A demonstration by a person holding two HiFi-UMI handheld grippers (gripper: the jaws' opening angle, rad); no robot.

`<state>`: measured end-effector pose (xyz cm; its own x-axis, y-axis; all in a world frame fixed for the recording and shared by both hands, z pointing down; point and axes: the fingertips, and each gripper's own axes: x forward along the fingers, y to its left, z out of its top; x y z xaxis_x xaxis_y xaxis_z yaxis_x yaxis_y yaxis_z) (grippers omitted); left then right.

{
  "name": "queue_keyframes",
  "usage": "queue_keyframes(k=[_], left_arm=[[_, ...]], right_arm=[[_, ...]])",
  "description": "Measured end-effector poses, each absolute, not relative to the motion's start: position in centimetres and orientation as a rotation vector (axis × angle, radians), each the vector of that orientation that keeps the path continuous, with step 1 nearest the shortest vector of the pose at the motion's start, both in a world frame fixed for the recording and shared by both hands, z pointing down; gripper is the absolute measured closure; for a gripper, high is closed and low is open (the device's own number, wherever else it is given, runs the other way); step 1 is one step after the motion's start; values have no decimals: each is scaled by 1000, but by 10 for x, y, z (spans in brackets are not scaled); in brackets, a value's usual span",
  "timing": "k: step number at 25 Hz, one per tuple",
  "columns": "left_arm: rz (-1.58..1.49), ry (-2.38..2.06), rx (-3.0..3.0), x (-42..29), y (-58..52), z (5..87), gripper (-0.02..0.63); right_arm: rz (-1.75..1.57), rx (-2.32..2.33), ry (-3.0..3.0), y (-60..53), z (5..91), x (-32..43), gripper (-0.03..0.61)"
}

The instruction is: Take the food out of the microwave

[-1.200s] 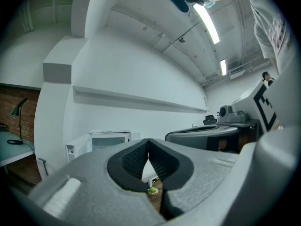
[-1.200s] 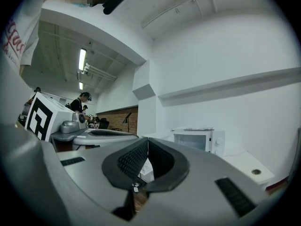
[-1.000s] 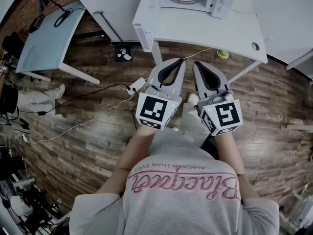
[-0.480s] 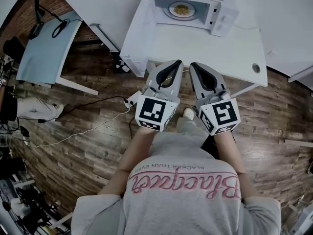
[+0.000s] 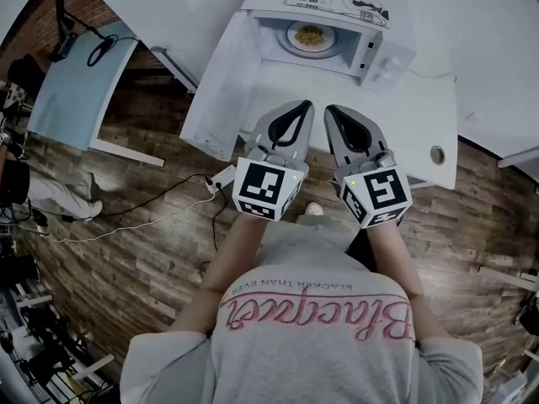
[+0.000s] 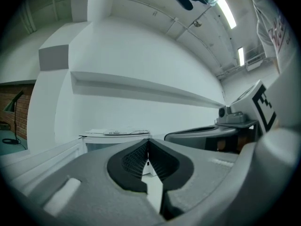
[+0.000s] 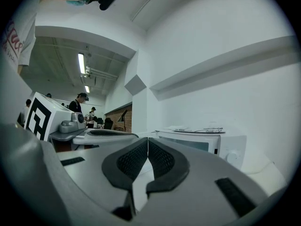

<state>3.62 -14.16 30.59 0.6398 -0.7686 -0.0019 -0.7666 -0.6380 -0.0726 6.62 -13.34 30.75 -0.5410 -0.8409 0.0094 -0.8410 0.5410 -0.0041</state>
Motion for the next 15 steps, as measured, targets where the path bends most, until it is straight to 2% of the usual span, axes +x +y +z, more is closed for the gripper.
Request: queue_keyframes(k=[15], left_arm=[[-150,1347,-2777,50,-216,334,606]], right_arm=[[163,1493,-2732,-213,348,95,566]])
